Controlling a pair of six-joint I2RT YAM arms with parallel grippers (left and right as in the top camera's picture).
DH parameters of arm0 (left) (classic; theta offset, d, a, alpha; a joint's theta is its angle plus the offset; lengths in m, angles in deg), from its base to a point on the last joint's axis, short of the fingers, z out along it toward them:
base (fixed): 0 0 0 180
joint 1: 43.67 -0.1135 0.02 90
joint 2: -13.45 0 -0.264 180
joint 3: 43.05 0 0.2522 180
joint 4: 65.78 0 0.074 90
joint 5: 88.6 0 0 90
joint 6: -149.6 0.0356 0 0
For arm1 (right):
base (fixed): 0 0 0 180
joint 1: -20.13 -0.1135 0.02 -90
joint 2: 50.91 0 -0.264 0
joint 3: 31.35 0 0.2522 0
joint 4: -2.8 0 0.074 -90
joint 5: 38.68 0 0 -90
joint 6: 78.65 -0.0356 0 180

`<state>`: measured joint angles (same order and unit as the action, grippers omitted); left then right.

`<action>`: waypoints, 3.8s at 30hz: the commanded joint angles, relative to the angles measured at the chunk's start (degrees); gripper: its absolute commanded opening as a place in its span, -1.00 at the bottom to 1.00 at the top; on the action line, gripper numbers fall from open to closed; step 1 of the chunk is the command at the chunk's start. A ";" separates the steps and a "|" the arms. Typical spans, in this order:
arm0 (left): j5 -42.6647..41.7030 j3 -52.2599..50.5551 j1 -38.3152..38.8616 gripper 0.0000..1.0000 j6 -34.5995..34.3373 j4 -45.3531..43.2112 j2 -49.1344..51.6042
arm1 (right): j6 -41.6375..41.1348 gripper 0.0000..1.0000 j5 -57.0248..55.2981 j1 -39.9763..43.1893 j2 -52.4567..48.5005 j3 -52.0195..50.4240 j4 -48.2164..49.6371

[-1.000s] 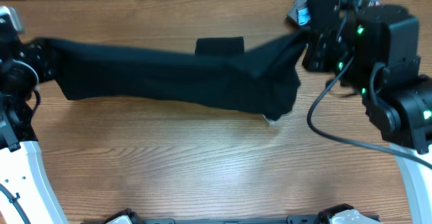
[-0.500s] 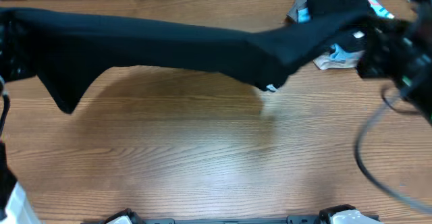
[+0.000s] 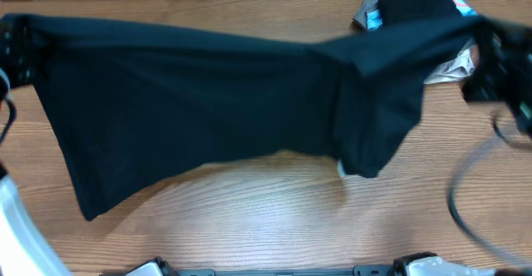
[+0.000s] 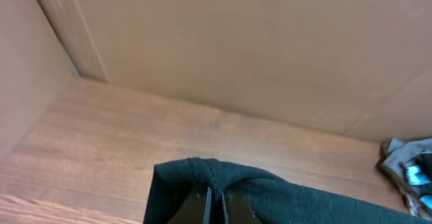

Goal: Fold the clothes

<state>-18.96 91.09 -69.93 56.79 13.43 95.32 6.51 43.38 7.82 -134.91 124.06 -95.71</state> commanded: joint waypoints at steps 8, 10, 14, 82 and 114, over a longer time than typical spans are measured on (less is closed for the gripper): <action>1.03 0.57 -0.35 -0.92 -3.45 -17.38 18.56 | 2.32 -0.93 -2.34 4.11 -18.47 0.13 22.67; -1.64 0.57 -0.35 -0.92 -5.20 -22.53 20.81 | 3.69 -0.93 -0.76 4.48 -20.09 0.13 29.11; -7.67 0.98 -0.33 -0.92 -9.25 -31.36 21.42 | 5.31 -0.93 3.26 4.46 -20.11 1.05 39.21; 6.49 -41.79 -0.35 -0.92 1.95 18.88 -9.68 | -13.46 -0.92 14.27 5.97 6.97 -50.97 -10.51; 21.86 -67.93 -0.33 -0.91 -22.08 -15.06 -4.92 | -4.26 -0.92 22.93 5.90 -16.13 -64.87 33.59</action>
<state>0.85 23.66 -69.69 35.85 -0.74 88.10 0.48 64.45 13.43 -149.25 59.36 -64.02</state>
